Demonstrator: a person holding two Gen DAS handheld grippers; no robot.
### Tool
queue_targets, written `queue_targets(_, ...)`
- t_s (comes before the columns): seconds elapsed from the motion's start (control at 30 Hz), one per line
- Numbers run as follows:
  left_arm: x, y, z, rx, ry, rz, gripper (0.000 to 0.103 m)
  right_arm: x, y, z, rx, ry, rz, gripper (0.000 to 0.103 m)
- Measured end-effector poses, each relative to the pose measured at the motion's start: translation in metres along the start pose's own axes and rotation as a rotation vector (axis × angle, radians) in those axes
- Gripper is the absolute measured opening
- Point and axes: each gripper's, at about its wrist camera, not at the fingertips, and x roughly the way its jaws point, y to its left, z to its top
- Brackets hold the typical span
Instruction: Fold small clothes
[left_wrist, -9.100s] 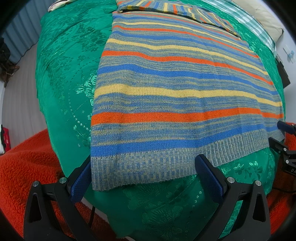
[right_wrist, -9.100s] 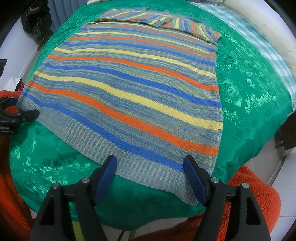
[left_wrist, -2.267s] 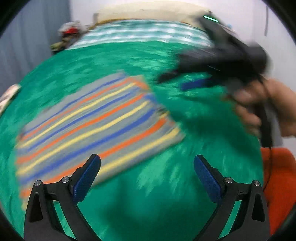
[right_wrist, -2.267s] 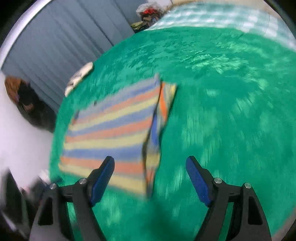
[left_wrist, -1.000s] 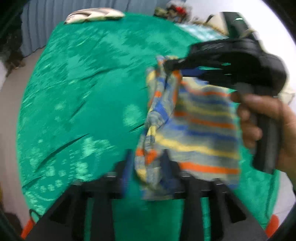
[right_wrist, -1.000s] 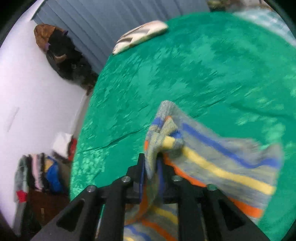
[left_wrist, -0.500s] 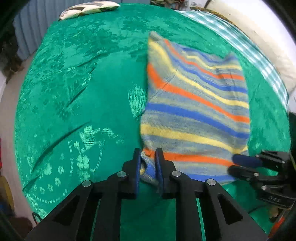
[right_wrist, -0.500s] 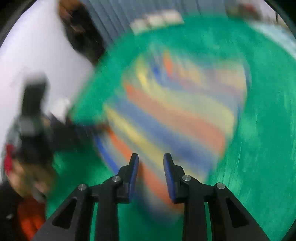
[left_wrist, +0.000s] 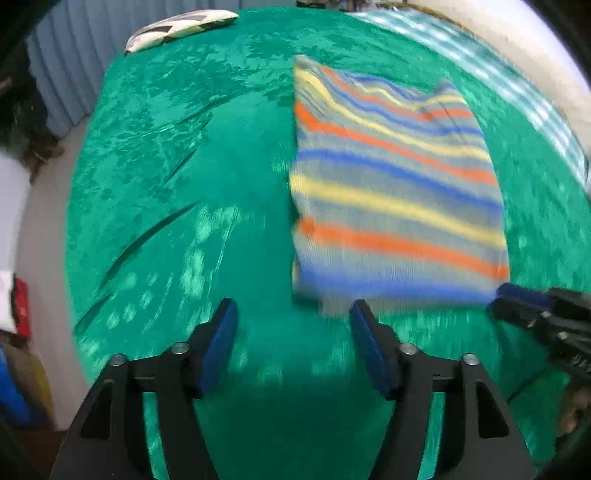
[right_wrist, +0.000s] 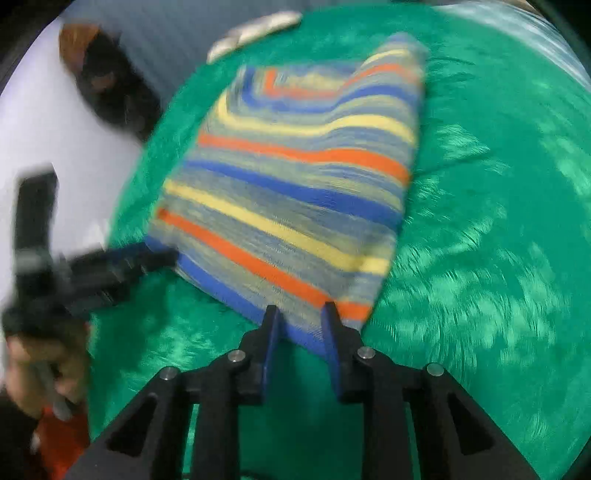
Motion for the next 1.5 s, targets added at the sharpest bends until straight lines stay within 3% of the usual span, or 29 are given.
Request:
queue_targets(0.03, -0.008, -0.002, -0.009, 0.0, 0.0, -0.001, 0.082, -0.008, 0.003, -0.008, 0.008, 0.014, -0.026, 0.025)
queue_targets(0.1, -0.027, -0.007, -0.033, -0.013, -0.027, -0.057, 0.09, -0.024, 0.008, -0.025, 0.038, 0.008, -0.077, 0.047)
queue_targets(0.13, -0.033, -0.01, -0.041, -0.015, -0.036, -0.081, 0.093, -0.035, 0.011, -0.037, 0.056, -0.021, -0.089, 0.065)
queue_targets(0.17, -0.04, -0.015, -0.051, -0.015, -0.046, -0.105, 0.094, -0.045, 0.015, -0.047, 0.064, -0.054, -0.093, 0.073)
queue_targets(0.33, -0.049, -0.05, -0.099, 0.006, -0.078, -0.144, 0.098, -0.074, 0.029, -0.099, 0.088, -0.198, -0.182, 0.079)
queue_targets(0.4, -0.038, -0.063, -0.111, 0.067, -0.07, -0.071, 0.099, -0.07, 0.03, -0.113, 0.095, -0.24, -0.217, 0.081)
queue_targets(0.47, -0.032, -0.073, -0.117, 0.131, -0.115, -0.007, 0.103, -0.055, 0.028, -0.126, 0.083, -0.208, -0.242, 0.081)
queue_targets(0.53, -0.03, -0.075, -0.117, 0.129, -0.123, 0.003, 0.103, -0.052, 0.028, -0.131, 0.066, -0.214, -0.257, 0.082)
queue_targets(0.57, -0.029, -0.074, -0.116, 0.125, -0.121, -0.003, 0.103, -0.051, 0.03, -0.133, 0.048, -0.217, -0.263, 0.088)
queue_targets(0.7, -0.028, -0.075, -0.12, 0.135, -0.142, 0.0, 0.103, -0.037, 0.035, -0.128, 0.018, -0.198, -0.284, 0.097)
queue_targets(1.5, -0.036, -0.069, -0.131, 0.133, -0.125, -0.007, 0.103, -0.033, 0.037, -0.13, 0.008, -0.205, -0.281, 0.099)
